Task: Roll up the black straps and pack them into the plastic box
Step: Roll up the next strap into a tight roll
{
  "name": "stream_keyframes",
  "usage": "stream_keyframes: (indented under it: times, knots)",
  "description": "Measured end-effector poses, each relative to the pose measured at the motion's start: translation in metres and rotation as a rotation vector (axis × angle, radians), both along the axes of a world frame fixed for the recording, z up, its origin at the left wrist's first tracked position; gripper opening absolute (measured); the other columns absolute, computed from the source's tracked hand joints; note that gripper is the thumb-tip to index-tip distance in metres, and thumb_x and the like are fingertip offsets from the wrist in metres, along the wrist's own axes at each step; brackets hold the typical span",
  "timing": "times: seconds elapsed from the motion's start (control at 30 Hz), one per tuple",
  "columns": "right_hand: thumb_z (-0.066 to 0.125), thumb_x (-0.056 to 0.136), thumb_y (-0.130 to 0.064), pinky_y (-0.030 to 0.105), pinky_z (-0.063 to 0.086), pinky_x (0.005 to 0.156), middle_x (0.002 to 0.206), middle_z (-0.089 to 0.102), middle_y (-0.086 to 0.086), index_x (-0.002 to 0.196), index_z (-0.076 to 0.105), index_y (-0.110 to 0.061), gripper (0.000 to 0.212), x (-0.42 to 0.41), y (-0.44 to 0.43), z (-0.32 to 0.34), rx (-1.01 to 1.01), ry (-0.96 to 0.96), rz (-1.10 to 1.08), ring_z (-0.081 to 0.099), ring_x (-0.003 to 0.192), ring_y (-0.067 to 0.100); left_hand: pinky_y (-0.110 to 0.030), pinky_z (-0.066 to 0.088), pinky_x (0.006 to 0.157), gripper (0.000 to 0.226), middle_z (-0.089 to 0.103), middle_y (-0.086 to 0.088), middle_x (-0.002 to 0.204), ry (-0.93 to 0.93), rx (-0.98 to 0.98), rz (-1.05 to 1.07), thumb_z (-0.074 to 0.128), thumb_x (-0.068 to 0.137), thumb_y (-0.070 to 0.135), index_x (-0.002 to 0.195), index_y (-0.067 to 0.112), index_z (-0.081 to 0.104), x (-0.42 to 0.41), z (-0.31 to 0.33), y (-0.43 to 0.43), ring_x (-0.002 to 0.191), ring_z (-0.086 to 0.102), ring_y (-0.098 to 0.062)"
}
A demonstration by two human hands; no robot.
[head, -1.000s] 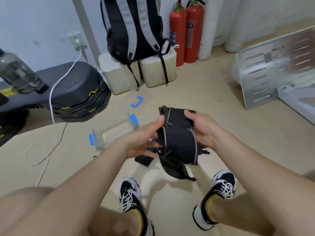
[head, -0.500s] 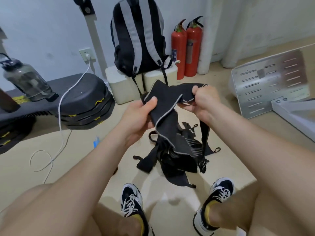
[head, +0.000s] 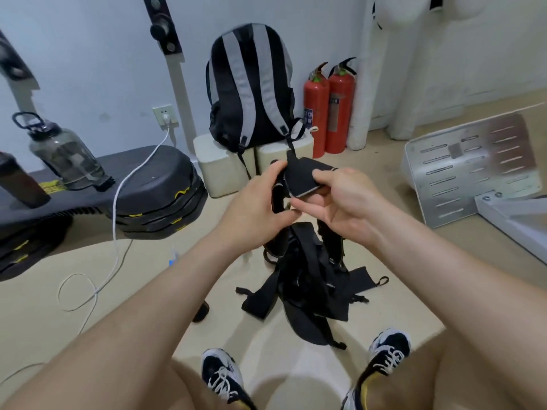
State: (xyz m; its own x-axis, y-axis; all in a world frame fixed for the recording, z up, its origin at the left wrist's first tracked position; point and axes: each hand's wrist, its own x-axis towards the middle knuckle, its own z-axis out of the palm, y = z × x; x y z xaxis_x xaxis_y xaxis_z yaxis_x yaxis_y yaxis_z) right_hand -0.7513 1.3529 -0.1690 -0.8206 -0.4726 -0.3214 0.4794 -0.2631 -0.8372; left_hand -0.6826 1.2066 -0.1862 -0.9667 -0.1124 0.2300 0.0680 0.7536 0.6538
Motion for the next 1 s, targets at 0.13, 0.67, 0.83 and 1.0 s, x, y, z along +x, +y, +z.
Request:
stream_keyframes:
  times: [0.13, 0.67, 0.83, 1.0]
  knots:
    - [0.044, 0.103, -0.010, 0.026, 0.056, 0.054, 0.085, 0.061, 0.014, 0.097, 0.053, -0.011, 0.011, -0.025, -0.007, 0.001, 0.327, 0.180, 0.020, 0.062, 0.069, 0.021, -0.022, 0.040, 0.077, 0.047, 0.067, 0.010, 0.099, -0.046, -0.355, 0.088, 0.070, 0.090, 0.029, 0.135, 0.031, 0.057, -0.018, 0.007, -0.015, 0.093, 0.061, -0.012]
    - [0.048, 0.099, -0.009, 0.045, 0.056, 0.087, 0.120, 0.066, 0.013, 0.101, 0.058, -0.018, 0.014, -0.095, -0.016, -0.016, 0.141, -0.055, -0.479, 0.064, 0.100, 0.029, -0.029, 0.046, 0.065, 0.028, 0.053, -0.006, 0.057, -0.041, 0.764, 0.037, 0.045, 0.062, -0.008, 0.050, 0.014, 0.057, -0.012, 0.022, -0.053, 0.062, 0.055, -0.019]
    - [0.051, 0.098, -0.006, 0.030, 0.055, 0.069, 0.110, 0.066, 0.019, 0.119, 0.058, -0.001, 0.023, -0.085, -0.015, -0.010, 0.573, 0.320, -0.141, 0.063, 0.081, 0.023, -0.030, 0.049, 0.066, 0.034, 0.056, -0.002, 0.059, 0.110, 0.992, 0.090, 0.047, 0.064, -0.009, 0.050, 0.020, 0.056, -0.009, 0.026, -0.077, 0.065, 0.058, -0.022]
    - [0.060, 0.096, -0.027, 0.030, 0.045, 0.067, 0.096, 0.058, 0.001, 0.120, 0.059, -0.023, 0.024, -0.056, -0.036, 0.002, 0.907, 0.839, 0.197, 0.057, 0.082, 0.021, -0.032, 0.048, 0.066, 0.044, 0.059, -0.002, 0.067, 0.208, 0.856, 0.342, 0.039, 0.080, -0.019, 0.063, 0.017, 0.058, -0.019, 0.016, -0.060, 0.074, 0.055, -0.024]
